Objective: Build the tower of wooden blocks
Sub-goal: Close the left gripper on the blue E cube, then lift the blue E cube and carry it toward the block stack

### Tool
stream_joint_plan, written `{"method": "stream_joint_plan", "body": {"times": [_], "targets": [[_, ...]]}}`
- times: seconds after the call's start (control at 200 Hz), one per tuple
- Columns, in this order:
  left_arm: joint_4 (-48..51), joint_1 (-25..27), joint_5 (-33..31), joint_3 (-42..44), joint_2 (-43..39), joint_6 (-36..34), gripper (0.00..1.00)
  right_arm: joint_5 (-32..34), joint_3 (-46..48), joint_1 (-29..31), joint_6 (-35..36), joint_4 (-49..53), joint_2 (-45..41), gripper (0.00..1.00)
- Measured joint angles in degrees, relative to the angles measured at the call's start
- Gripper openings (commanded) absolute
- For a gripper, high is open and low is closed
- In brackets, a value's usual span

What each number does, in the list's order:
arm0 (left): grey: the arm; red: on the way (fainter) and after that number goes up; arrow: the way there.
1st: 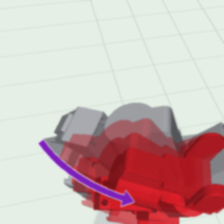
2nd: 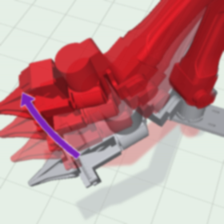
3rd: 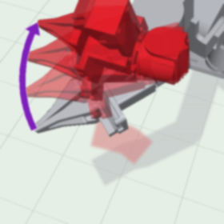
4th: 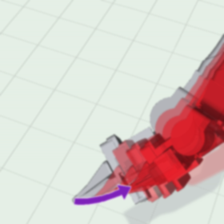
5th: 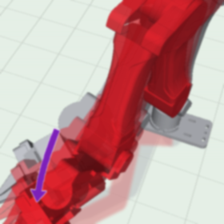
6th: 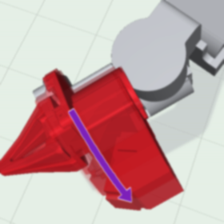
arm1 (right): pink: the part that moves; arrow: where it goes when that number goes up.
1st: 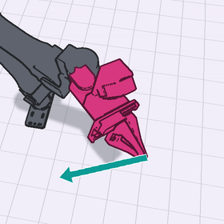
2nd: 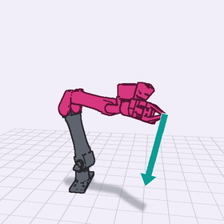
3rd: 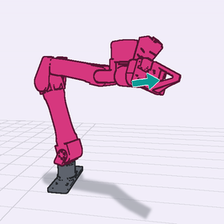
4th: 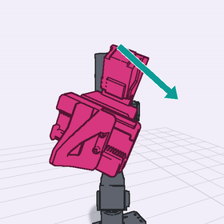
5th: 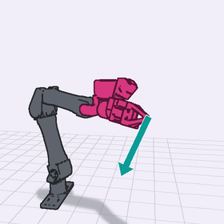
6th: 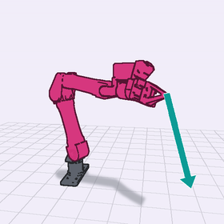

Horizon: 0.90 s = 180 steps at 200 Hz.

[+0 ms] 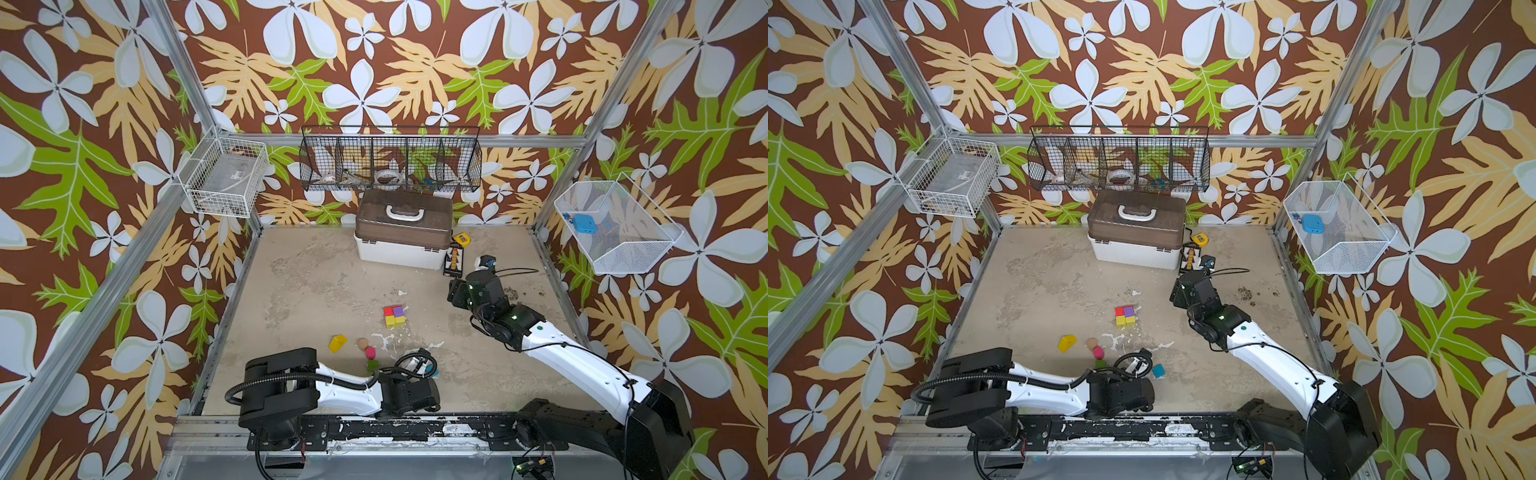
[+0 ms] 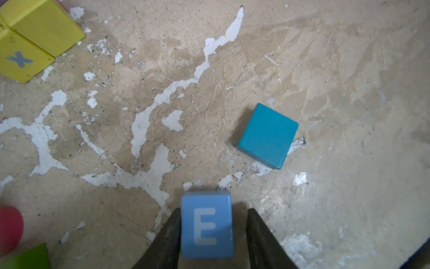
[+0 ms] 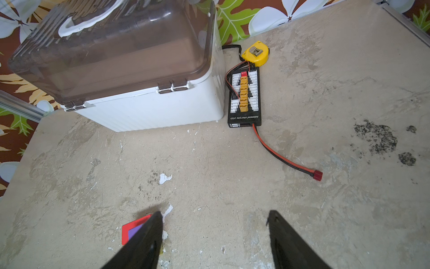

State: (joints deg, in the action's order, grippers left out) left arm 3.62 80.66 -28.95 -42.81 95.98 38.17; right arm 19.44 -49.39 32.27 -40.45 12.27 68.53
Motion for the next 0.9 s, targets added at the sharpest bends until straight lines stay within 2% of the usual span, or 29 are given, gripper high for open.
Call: {"method": "stream_joint_plan", "body": {"times": [0.325, 0.49, 0.676, 0.806, 0.901], "targets": [[0.5, 0.0, -0.6, 0.2, -0.5, 0.5, 0.25, 0.0, 0.0, 0.0, 0.0, 0.0, -0.1, 0.72], [1.0, -1.7, 0.3, 0.5, -3.8, -1.0, 0.18, 0.0, -0.1, 0.0, 0.0, 0.2, -0.5, 0.71], [2.8, -9.6, 3.5, -0.9, -13.7, -4.5, 0.16, 0.5, -0.1, 0.0, 0.0, 0.5, -2.8, 0.73], [7.4, -17.2, 3.9, -6.0, -19.2, -6.1, 0.03, 1.6, 0.3, -0.2, 0.0, 0.7, -5.2, 0.75], [11.1, -23.9, 4.3, -10.3, -22.2, -7.0, 0.02, 2.3, 1.1, -0.8, 0.2, 0.6, -7.3, 0.76]]}}
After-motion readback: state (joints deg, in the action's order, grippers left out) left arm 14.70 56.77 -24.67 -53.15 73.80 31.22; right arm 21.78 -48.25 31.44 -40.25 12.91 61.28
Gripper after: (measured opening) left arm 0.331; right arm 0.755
